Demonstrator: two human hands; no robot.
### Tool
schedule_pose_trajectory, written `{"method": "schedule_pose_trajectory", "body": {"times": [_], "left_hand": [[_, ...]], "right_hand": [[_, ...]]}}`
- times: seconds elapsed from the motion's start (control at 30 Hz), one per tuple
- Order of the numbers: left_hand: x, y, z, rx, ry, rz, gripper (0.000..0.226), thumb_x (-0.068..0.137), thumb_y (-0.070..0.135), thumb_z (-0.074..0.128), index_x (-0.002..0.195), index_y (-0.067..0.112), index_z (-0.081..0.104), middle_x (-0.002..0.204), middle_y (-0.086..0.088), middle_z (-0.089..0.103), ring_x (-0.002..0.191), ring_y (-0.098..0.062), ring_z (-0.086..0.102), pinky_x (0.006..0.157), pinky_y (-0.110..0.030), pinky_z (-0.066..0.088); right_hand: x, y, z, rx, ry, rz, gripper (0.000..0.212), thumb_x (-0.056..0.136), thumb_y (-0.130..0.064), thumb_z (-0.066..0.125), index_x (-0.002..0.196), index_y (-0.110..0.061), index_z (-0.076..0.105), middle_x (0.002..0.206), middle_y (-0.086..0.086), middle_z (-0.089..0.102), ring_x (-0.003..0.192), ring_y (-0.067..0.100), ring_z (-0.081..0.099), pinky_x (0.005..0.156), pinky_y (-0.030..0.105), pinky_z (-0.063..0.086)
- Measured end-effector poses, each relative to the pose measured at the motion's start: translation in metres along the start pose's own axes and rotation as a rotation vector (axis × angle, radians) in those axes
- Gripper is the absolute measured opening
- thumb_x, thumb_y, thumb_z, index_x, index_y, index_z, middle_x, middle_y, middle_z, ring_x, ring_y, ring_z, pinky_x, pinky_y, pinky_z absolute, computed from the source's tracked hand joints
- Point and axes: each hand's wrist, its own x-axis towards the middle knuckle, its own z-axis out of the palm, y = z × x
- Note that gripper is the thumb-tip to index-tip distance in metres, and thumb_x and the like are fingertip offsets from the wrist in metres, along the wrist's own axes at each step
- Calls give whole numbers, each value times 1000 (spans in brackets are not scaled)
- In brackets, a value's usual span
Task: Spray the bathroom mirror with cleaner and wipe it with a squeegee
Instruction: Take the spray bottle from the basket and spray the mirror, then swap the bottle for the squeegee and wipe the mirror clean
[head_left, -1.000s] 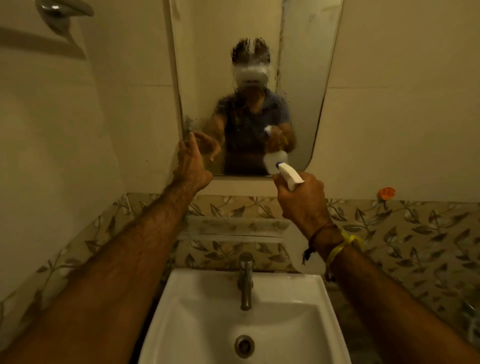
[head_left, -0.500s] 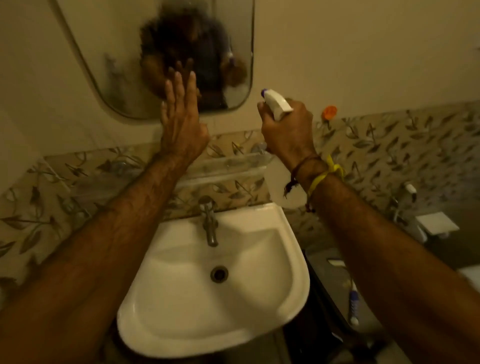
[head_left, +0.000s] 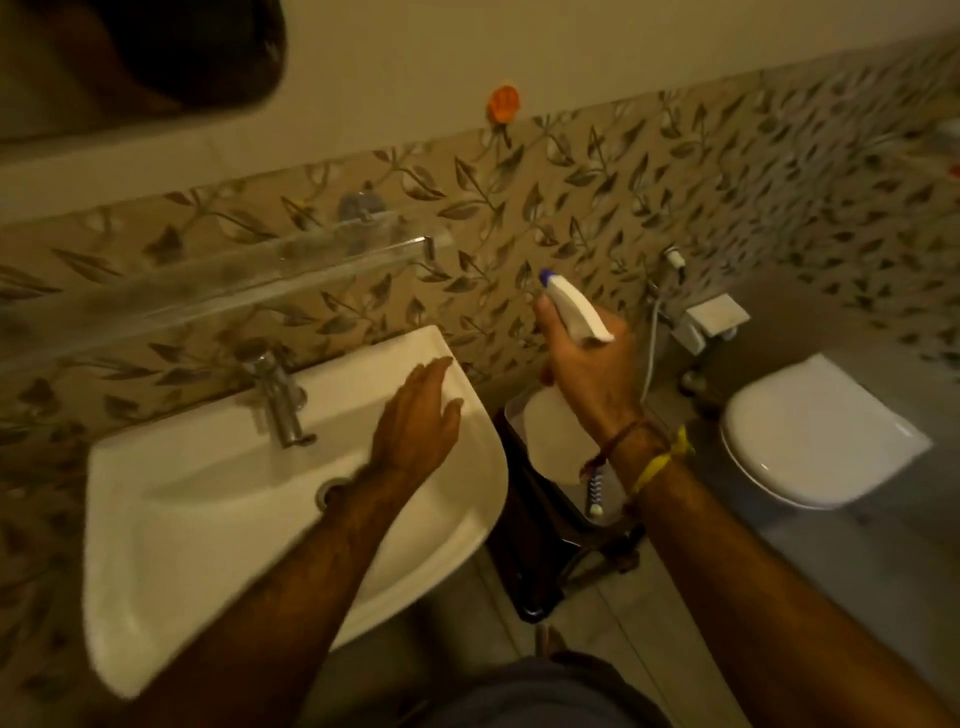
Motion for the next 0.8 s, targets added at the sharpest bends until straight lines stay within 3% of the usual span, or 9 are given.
{"method": "schedule_pose_trajectory", "body": {"times": [0.1,0.2,0.3,0.4,0.47,0.53,0.6,0.73,0.8], "left_hand": [[1,3,48,111,-322,-116,69,101,40,45,156,16,11,164,-6,7,151,-23,5,118,-45,20],[9,11,79,197,-411,-192,75,101,42,43,156,12,3,164,-10,-5,151,-28,-2,116,-50,21],[18,15,105,203,-393,-274,79,101,40,45,156,6,-1,163,-13,-4,150,-29,1,116,-49,22],[23,19,134,179,-331,-352,77,100,36,48,154,1,5,162,-18,11,149,-32,13,115,-47,25],[25,22,151,332,-256,-329,74,99,37,50,152,-2,16,156,-23,24,144,-37,26,110,-47,34],[29,25,160,438,-210,-349,72,95,37,55,147,-2,27,149,-24,35,135,-39,37,101,-46,44],[33,25,169,425,-140,-395,64,91,33,61,140,0,36,141,-22,43,126,-38,43,95,-48,47],[33,21,184,317,-9,-453,56,88,22,61,137,1,43,141,-23,45,126,-41,43,98,-52,43],[34,18,187,285,18,-447,57,86,20,63,137,0,46,140,-23,46,127,-41,44,98,-52,41]], "right_hand": [[-12,55,-31,-34,24,112,15,90,-29,67,101,-19,66,89,15,69,68,14,68,52,25,56],[-21,100,-53,-82,94,176,26,90,-25,68,103,-3,68,85,16,68,60,1,64,45,10,46],[-27,133,-67,-104,158,231,26,88,-25,70,100,-2,69,78,2,66,60,-7,63,46,5,43],[-31,157,-77,-123,162,241,21,89,-22,69,94,-2,69,72,-9,63,61,-8,63,51,3,43],[-29,173,-81,-135,169,243,14,89,-18,69,87,-4,68,71,-5,63,62,-7,62,54,4,44],[-25,188,-83,-179,155,239,11,90,-19,69,81,-11,68,71,1,64,69,3,64,63,16,50],[-19,206,-82,-201,131,258,9,90,-21,67,87,-12,69,78,4,66,79,18,65,71,28,54],[-2,243,-73,-192,119,345,10,92,-26,64,98,-19,68,89,-3,63,90,18,64,76,20,52],[9,262,-66,-208,82,362,8,93,-24,63,94,-18,68,86,-1,64,90,23,65,78,28,54]]}}
